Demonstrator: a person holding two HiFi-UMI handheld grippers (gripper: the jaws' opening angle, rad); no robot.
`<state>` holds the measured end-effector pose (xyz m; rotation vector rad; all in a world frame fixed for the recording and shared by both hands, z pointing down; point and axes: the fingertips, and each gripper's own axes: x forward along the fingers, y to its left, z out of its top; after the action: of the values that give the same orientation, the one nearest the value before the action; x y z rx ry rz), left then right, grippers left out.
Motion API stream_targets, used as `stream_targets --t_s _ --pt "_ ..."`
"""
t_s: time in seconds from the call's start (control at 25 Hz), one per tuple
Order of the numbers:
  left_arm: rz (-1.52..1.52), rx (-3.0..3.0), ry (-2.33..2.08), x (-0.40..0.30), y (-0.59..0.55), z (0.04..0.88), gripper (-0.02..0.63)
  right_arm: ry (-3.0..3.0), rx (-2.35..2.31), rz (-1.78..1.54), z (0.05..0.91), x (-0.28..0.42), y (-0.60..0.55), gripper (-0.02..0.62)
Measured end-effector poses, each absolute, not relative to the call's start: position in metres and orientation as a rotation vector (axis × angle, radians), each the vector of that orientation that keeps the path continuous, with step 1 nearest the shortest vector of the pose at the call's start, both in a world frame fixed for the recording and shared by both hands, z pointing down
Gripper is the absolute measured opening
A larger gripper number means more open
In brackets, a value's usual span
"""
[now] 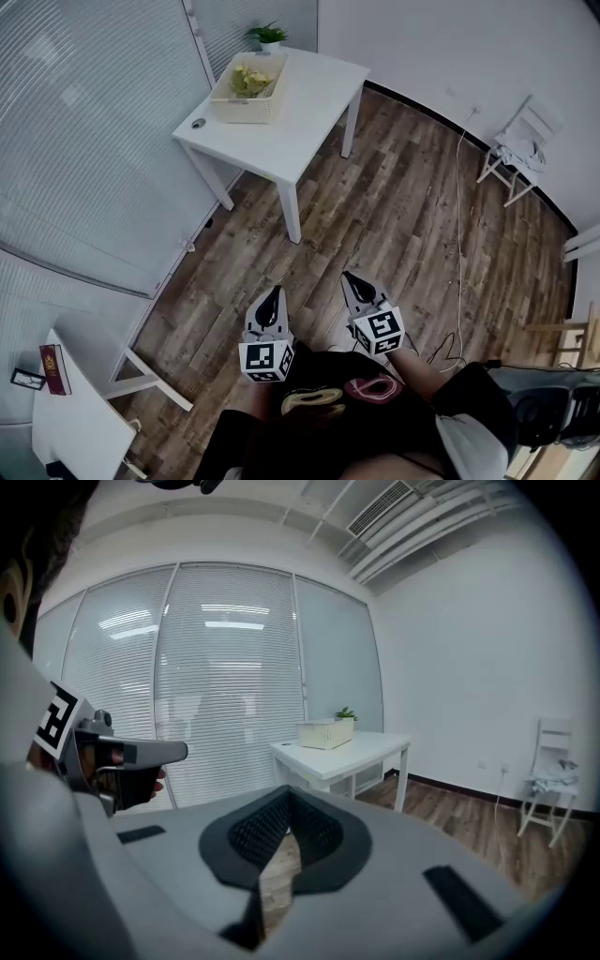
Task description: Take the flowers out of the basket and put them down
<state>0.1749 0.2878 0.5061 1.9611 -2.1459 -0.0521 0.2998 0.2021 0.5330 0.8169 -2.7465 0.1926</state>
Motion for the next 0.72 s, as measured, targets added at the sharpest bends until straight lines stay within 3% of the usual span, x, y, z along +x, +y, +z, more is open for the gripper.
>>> stream_targets --t_s 0.72 --pt "-0.067 2.07 -2.072 0.033 0.233 0.497 0.018 -2.718 0.904 0.177 0.525 0.156 0.158 0.011"
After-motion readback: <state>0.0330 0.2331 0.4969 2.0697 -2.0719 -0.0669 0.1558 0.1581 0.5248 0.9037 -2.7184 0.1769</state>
